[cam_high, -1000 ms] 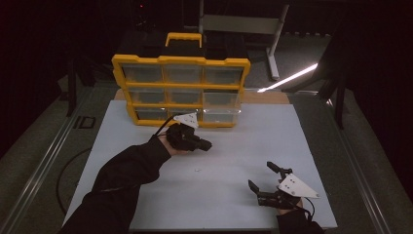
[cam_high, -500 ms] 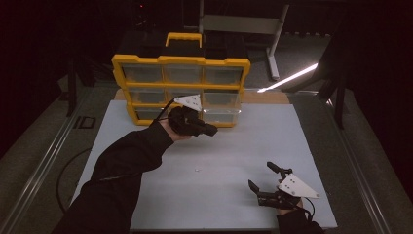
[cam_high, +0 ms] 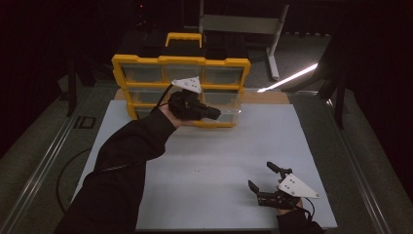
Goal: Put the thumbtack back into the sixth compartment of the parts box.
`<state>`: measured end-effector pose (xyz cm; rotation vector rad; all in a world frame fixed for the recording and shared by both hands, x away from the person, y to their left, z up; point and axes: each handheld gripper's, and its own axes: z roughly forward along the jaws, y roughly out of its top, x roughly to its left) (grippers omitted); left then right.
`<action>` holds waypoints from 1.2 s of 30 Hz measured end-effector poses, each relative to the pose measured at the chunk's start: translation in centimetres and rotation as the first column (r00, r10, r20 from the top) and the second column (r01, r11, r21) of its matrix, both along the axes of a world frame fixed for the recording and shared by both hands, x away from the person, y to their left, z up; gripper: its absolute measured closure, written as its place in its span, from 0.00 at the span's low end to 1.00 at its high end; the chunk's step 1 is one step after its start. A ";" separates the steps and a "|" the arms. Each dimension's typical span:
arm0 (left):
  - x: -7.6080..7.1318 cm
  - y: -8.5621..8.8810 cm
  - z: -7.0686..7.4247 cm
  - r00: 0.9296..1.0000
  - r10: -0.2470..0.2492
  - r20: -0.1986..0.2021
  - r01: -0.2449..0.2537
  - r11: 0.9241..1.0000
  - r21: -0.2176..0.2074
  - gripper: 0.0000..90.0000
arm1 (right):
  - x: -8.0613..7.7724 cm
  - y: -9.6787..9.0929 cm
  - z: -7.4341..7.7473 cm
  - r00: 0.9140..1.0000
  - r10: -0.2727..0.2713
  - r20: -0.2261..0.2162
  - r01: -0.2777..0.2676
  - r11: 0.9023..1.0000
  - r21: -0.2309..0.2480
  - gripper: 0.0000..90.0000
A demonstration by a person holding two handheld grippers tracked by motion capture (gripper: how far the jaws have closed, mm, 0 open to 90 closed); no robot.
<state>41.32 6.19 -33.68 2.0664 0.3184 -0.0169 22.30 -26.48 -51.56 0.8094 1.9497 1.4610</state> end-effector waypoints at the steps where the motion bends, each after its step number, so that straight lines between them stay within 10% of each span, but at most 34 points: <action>1: 0.2 0.0 0.1 1.000 0.006 -0.005 -0.006 1.000 -0.015 0.96 | 0.0 0.0 0.0 1.000 0.000 0.000 0.000 1.000 0.000 0.11; 11: 1.6 0.4 -0.3 0.995 0.094 -0.015 -0.095 0.994 -0.054 0.96 | -0.1 0.0 0.0 1.000 0.003 0.000 -0.003 1.000 0.002 0.11; 22: 3.0 -0.7 -1.6 0.964 0.263 -0.039 -0.263 0.965 -0.007 0.96 | 0.0 0.0 0.0 1.000 0.003 0.001 -0.003 1.000 0.003 0.11; 36: 3.9 -1.3 -2.8 0.942 0.332 -0.058 -0.326 0.941 0.087 0.95 | 0.0 0.0 0.0 1.000 0.005 -0.003 -0.005 1.000 0.004 0.11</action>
